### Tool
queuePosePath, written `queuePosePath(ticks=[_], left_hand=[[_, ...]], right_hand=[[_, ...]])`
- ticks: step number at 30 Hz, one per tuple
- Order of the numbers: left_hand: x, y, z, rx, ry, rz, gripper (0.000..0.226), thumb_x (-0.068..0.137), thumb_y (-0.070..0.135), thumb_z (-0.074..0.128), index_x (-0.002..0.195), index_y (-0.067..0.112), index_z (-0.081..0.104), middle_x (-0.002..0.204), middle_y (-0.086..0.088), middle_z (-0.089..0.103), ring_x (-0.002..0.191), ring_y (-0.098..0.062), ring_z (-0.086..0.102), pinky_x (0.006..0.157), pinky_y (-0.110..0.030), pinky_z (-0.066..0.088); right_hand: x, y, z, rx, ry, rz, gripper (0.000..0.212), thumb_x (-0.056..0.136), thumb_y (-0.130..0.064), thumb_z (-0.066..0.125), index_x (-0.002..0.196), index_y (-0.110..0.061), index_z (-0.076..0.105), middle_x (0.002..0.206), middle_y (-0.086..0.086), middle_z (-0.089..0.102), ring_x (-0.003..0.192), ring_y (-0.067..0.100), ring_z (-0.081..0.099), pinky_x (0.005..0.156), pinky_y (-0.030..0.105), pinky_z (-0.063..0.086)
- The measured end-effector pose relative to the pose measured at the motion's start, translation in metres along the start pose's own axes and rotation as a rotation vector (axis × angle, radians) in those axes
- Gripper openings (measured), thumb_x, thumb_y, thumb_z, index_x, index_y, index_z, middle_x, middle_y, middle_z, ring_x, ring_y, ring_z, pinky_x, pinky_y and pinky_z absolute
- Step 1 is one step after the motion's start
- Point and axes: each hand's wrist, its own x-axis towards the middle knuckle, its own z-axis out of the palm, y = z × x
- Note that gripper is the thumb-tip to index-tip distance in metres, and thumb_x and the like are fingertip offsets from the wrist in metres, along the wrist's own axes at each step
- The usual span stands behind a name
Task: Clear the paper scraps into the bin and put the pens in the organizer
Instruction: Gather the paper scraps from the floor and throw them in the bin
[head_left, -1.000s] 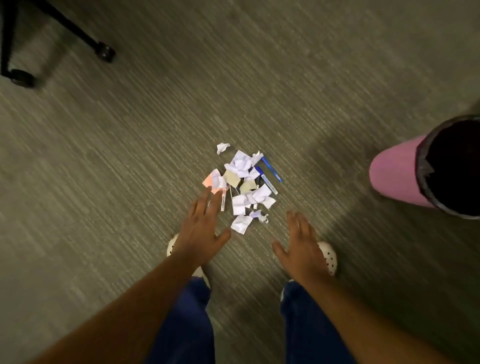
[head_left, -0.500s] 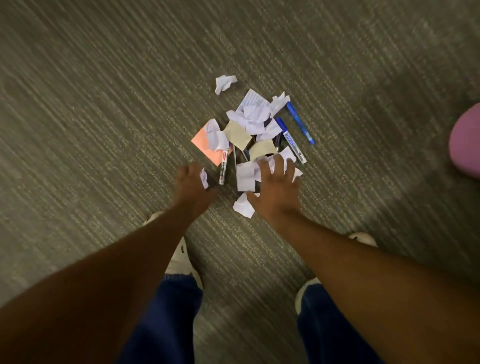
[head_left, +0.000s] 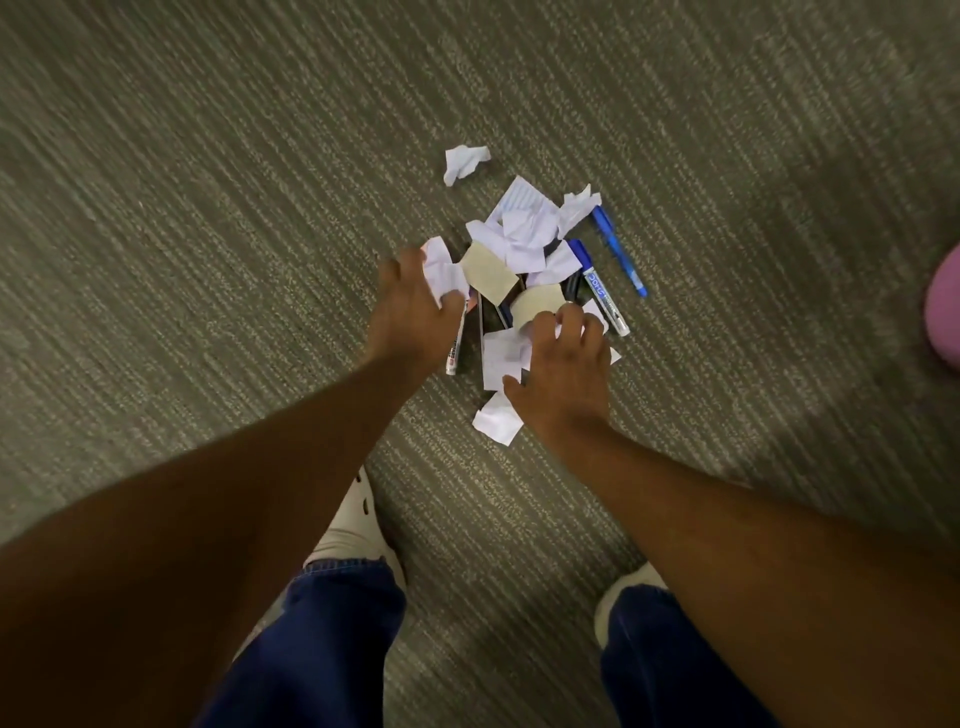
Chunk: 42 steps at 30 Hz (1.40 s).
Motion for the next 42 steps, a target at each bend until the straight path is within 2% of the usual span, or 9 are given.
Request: queuePosePath(ticks=[7,13,20,27,30,32,35,38,42], left_hand=[[0.039,0.014,0.013,-0.094,-0.054,-0.210,0.069,0.093,0.023,0.074,0.148,0.015,0.035,0.144,-0.019,0.057,0.127,-0.038,0.060,0.099,-0.045,0.053],[0.041,0.001,0.015,-0.274,-0.048,-0.291,0.045,0.090,0.021,0.077,0.130,0.005,0.062,0.131,-0.012,0.068,0.113,-0.022,0.065,0.086,-0.026,0.048],[0.032,-0.017,0.004,-0.191,0.024,-0.187,0.033,0.097,0.018,0.066,0.125,0.000,0.063,0.123,-0.014,0.063,0.108,-0.028,0.060,0.075,-0.017,0.033],[-0.001,-0.025,0.001,-0.244,0.043,-0.225,0.024,0.101,0.014,0.058,0.121,0.002,0.057,0.117,-0.020,0.069,0.091,-0.023,0.056,0.064,-0.022,0.030],[-0.021,-0.024,0.005,-0.224,0.002,-0.224,0.025,0.102,0.014,0.053,0.124,0.004,0.056,0.118,-0.020,0.069,0.104,-0.033,0.065,0.077,-0.031,0.046],[-0.039,-0.023,0.012,-0.271,-0.062,-0.211,0.020,0.102,0.013,0.047,0.118,0.004,0.057,0.107,-0.021,0.070,0.098,-0.038,0.068,0.085,-0.044,0.056],[-0.073,-0.018,0.027,-0.253,-0.183,-0.124,0.024,0.107,0.022,0.043,0.121,0.008,0.057,0.091,-0.015,0.071,0.082,-0.035,0.072,0.067,-0.040,0.057],[-0.093,-0.012,0.044,-0.202,-0.381,0.011,0.062,0.102,0.033,0.059,0.156,0.018,0.031,0.096,-0.013,0.073,0.082,-0.024,0.070,0.070,-0.027,0.046],[-0.082,0.003,0.065,-0.087,-0.464,-0.036,0.100,0.089,0.025,0.077,0.162,0.027,0.008,0.127,-0.021,0.070,0.108,-0.036,0.070,0.084,-0.031,0.045]], right_hand=[[-0.005,0.000,0.008,0.011,0.025,-0.016,0.076,0.073,-0.051,0.084,0.132,-0.020,0.048,0.144,0.012,0.044,0.131,0.034,0.044,0.099,0.051,0.050],[0.028,-0.005,-0.001,0.083,0.176,-0.040,0.077,0.072,-0.051,0.085,0.133,-0.020,0.049,0.144,0.012,0.046,0.129,0.035,0.046,0.099,0.050,0.046],[0.096,-0.033,-0.020,-0.072,-0.115,-0.169,0.095,0.088,-0.058,0.070,0.162,-0.040,0.013,0.173,0.012,-0.002,0.156,0.051,-0.001,0.116,0.073,0.027],[0.093,-0.032,-0.006,-0.056,-0.013,-0.249,0.053,0.092,-0.001,0.059,0.142,-0.019,0.052,0.148,0.016,0.042,0.136,0.040,0.039,0.099,0.052,0.050],[0.094,-0.017,-0.001,0.133,0.077,-0.242,0.045,0.091,0.008,0.054,0.130,-0.012,0.063,0.131,0.013,0.056,0.124,0.033,0.050,0.098,0.042,0.050],[0.095,-0.008,-0.006,0.380,0.057,-0.190,0.042,0.091,0.014,0.051,0.125,-0.004,0.068,0.125,0.017,0.061,0.116,0.027,0.057,0.097,0.027,0.051],[0.095,0.001,-0.022,0.701,0.094,-0.098,0.027,0.088,0.015,0.062,0.110,0.001,0.072,0.114,0.016,0.068,0.102,0.017,0.060,0.081,-0.003,0.039],[0.096,0.014,-0.038,0.833,0.120,0.019,0.022,0.086,0.003,0.074,0.106,-0.006,0.074,0.108,0.000,0.071,0.106,0.013,0.065,0.095,0.013,0.049],[0.074,0.055,-0.053,0.959,0.028,0.121,0.032,0.081,-0.001,0.082,0.107,-0.018,0.074,0.117,0.001,0.073,0.111,0.017,0.069,0.101,0.035,0.055]])
